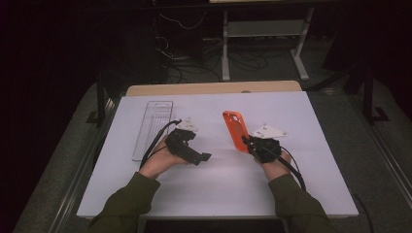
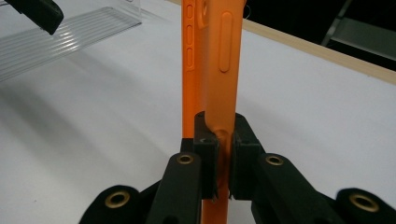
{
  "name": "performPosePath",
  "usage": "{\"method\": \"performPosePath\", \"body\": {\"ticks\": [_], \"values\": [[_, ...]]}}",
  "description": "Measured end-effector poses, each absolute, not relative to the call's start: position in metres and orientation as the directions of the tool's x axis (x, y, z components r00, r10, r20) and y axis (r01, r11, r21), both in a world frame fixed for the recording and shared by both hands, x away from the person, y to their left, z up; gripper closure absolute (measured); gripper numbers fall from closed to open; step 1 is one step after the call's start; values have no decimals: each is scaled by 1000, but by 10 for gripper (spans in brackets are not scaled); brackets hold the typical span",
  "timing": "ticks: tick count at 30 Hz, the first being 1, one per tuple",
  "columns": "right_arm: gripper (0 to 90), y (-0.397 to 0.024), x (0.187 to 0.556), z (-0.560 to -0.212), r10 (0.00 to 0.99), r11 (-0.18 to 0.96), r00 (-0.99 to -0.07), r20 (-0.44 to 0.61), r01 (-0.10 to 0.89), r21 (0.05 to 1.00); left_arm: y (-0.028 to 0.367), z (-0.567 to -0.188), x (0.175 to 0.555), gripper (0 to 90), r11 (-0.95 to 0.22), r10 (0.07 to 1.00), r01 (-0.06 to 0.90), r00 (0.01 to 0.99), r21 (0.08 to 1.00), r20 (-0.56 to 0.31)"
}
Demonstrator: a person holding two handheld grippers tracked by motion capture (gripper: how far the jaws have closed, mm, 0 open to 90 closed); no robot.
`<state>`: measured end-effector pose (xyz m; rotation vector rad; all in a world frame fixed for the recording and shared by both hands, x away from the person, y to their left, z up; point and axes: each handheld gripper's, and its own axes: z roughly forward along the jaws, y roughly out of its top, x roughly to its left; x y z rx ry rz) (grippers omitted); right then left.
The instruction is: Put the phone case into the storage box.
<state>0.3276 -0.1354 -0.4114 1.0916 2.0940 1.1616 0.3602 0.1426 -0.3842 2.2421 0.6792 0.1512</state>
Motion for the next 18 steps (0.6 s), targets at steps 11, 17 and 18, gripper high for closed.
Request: {"method": "performPosePath", "body": {"ticks": [11, 17, 18], "values": [[825, -138, 324, -412, 836, 305, -547, -43, 399, 865, 147, -381, 362, 0, -507, 552, 442, 826, 740, -115], [825, -137, 324, -412, 840, 284, -543, -22, 405, 869, 149, -379, 364, 0, -449, 579, 468, 801, 761, -151], [826, -137, 325, -412, 840, 282, -543, -17, 408, 868, 149, -379, 364, 0, -432, 584, 472, 796, 768, -160]]}}
